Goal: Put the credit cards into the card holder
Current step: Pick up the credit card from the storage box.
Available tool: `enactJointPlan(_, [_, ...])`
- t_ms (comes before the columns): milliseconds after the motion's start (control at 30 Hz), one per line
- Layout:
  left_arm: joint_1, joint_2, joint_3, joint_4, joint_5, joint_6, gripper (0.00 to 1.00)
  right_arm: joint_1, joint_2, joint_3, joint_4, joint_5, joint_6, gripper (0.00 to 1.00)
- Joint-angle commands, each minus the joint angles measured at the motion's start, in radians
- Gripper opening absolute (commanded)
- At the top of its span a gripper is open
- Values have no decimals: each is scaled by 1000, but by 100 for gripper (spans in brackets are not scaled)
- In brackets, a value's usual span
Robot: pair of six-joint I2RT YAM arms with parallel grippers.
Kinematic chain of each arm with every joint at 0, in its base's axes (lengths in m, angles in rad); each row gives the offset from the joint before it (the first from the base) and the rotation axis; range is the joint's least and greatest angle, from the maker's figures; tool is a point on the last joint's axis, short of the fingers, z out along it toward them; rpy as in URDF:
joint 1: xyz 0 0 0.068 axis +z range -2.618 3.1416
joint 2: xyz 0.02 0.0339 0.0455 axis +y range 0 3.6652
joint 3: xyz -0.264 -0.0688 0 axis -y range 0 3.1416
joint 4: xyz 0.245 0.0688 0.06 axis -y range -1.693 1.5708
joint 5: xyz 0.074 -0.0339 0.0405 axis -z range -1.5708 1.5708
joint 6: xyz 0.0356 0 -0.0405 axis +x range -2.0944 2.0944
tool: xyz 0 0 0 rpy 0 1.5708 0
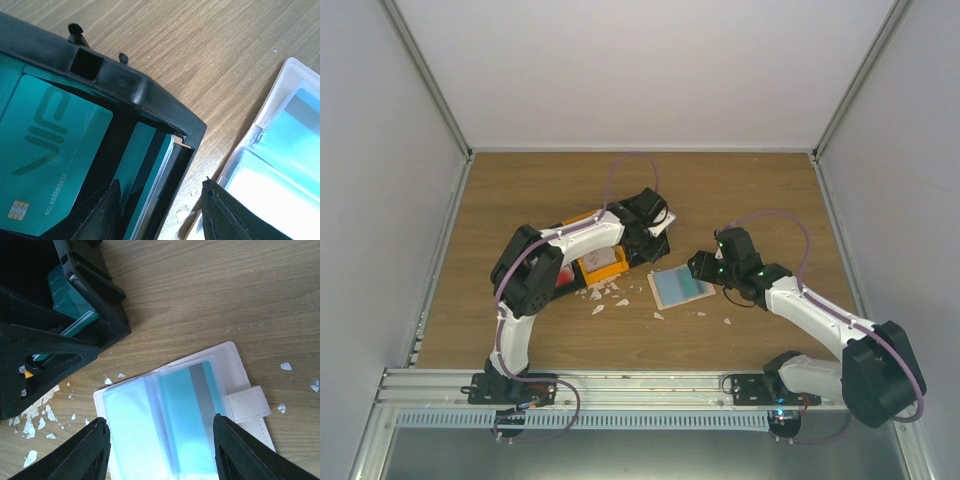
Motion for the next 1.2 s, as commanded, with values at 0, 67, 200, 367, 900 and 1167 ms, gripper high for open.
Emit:
enactJointPlan(0, [-7, -61, 16, -4, 12, -12, 47, -7, -19, -17, 9, 10, 6, 57])
enactJointPlan(67, [-7, -68, 15, -4, 12, -12, 45, -7, -19, -17, 10, 10, 5, 57])
enactJointPlan(200, [-7, -84, 3, 0, 12, -10, 41, -6, -18, -19, 12, 11, 8, 57])
enactJointPlan(367, [-7, -79, -12, 6, 0, -11, 39, -6, -14, -20, 13, 11, 6, 57])
enactJointPlan(900, [-16, 29, 14, -8, -30, 0, 58, -7, -1, -22, 16, 12, 8, 57])
enactJointPlan(1167, [-18, 21, 13, -10, -23, -12, 56, -7, -3, -23, 15, 14, 7, 57])
